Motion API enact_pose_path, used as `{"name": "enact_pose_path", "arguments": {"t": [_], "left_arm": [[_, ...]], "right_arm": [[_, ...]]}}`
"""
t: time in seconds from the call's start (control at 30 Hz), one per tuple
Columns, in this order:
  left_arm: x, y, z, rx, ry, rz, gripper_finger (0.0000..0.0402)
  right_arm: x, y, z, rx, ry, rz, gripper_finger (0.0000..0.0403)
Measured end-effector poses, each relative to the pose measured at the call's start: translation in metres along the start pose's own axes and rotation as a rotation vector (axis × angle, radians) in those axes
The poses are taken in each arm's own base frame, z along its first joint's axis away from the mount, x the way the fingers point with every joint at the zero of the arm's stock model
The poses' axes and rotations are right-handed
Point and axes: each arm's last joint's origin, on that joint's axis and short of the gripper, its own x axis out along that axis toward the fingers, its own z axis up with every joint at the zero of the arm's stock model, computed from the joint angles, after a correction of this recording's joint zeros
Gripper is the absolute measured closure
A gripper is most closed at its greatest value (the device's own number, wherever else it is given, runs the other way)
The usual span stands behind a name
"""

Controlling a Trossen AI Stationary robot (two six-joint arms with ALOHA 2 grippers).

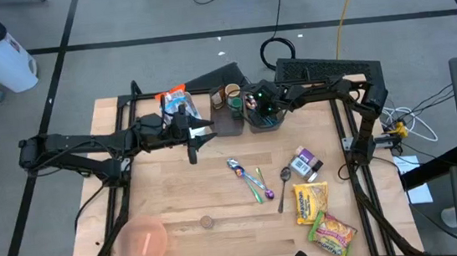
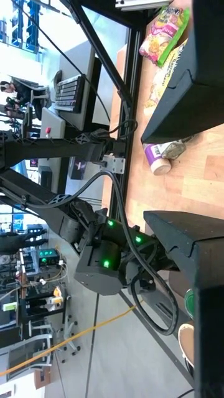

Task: Pick & Place Food Item
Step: Put the middle purple spoon into the right black bin, then put the left purple spoon into the right black bin

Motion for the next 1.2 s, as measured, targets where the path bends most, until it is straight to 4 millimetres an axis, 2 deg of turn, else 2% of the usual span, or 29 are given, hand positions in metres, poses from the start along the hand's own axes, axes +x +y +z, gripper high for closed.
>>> {"name": "enact_pose_path", "arguments": {"t": [0.2, 0.4, 0.57, 0.77, 0.9, 1.03, 1.1, 1.2], "left_arm": [[0.0, 0.0, -0.001, 0.0, 0.005, 0.0, 0.0211], [0.0, 0.0, -0.001, 0.001, 0.007, 0.0, 0.021], [0.0, 0.0, -0.001, 0.001, 0.009, 0.0, 0.021], [0.0, 0.0, -0.002, 0.015, 0.025, 0.0, 0.021], [0.0, 0.0, -0.003, 0.023, 0.026, 0.0, 0.021], [0.0, 0.0, -0.003, 0.026, 0.028, 0.0, 0.021], [0.0, 0.0, -0.003, 0.032, 0.029, 0.0, 0.021], [0.0, 0.0, -0.003, 0.039, 0.029, 0.0, 0.0211]], "right_arm": [[-0.009, 0.0, 0.003, -0.005, -0.018, 0.015, 0.0294], [-0.038, 0.001, 0.014, -0.025, -0.107, 0.04, 0.0287], [-0.077, 0.002, 0.025, -0.033, -0.224, 0.069, 0.0286], [-0.142, 0.001, 0.029, -0.096, -0.376, 0.111, 0.0286], [-0.189, 0.007, 0.019, -0.146, -0.461, 0.158, 0.0287], [-0.229, 0.019, -0.001, -0.194, -0.524, 0.243, 0.0287], [-0.239, 0.025, -0.015, -0.202, -0.561, 0.305, 0.0286], [-0.24, 0.035, -0.042, -0.202, -0.611, 0.422, 0.0287]]}}
